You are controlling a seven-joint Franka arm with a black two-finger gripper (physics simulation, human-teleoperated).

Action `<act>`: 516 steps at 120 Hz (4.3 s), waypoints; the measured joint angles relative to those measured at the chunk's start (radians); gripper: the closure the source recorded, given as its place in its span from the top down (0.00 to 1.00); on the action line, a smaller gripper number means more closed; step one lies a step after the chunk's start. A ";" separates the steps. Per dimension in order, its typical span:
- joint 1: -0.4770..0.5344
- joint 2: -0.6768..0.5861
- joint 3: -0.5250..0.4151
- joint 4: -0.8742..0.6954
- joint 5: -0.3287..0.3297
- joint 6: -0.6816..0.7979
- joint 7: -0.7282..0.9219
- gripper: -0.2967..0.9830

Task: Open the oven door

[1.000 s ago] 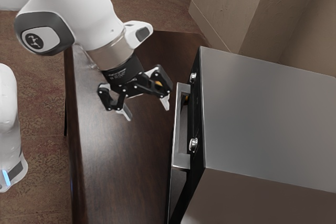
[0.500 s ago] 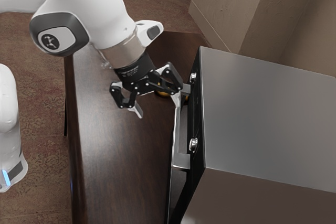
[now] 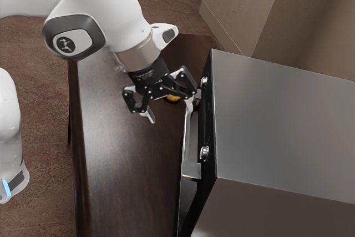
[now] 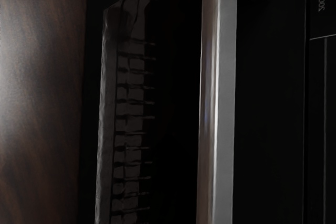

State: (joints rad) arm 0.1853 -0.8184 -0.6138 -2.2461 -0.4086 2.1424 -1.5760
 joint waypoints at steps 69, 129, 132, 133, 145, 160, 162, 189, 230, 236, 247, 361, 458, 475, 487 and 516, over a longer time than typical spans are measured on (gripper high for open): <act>0.043 0.013 0.000 -0.031 -0.039 0.001 0.036 0.77; 0.057 0.032 -0.002 -0.052 -0.076 0.002 0.066 0.77; 0.059 0.033 -0.002 -0.052 -0.076 0.002 0.067 0.77; 0.059 0.033 -0.002 -0.052 -0.076 0.002 0.067 0.77; 0.061 0.039 -0.002 -0.052 -0.078 0.001 0.071 0.77; 0.065 0.048 -0.002 -0.053 -0.083 0.001 0.075 0.77; 0.066 0.049 -0.002 -0.055 -0.084 0.001 0.075 0.77; 0.069 0.053 -0.002 -0.068 -0.098 0.001 0.081 0.77; 0.064 0.004 -0.002 -0.113 -0.119 0.001 0.086 0.77; 0.064 -0.012 -0.002 -0.123 -0.126 0.001 0.086 0.77; 0.062 -0.037 -0.003 -0.139 -0.138 0.000 0.087 0.77; 0.055 -0.259 -0.006 -0.318 -0.298 -0.035 0.117 0.73; -0.107 -0.573 -0.052 -0.415 -0.349 -0.142 0.041 0.75; -0.111 -0.573 -0.056 -0.295 -0.237 -0.185 0.005 0.76; -0.110 -0.530 -0.028 -0.217 -0.144 -0.231 -0.020 0.76; -0.180 0.158 0.486 0.360 0.129 -0.436 -0.164 0.77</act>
State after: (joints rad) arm 0.0054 -0.6602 -0.1273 -1.8864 -0.2797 1.7067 -1.7403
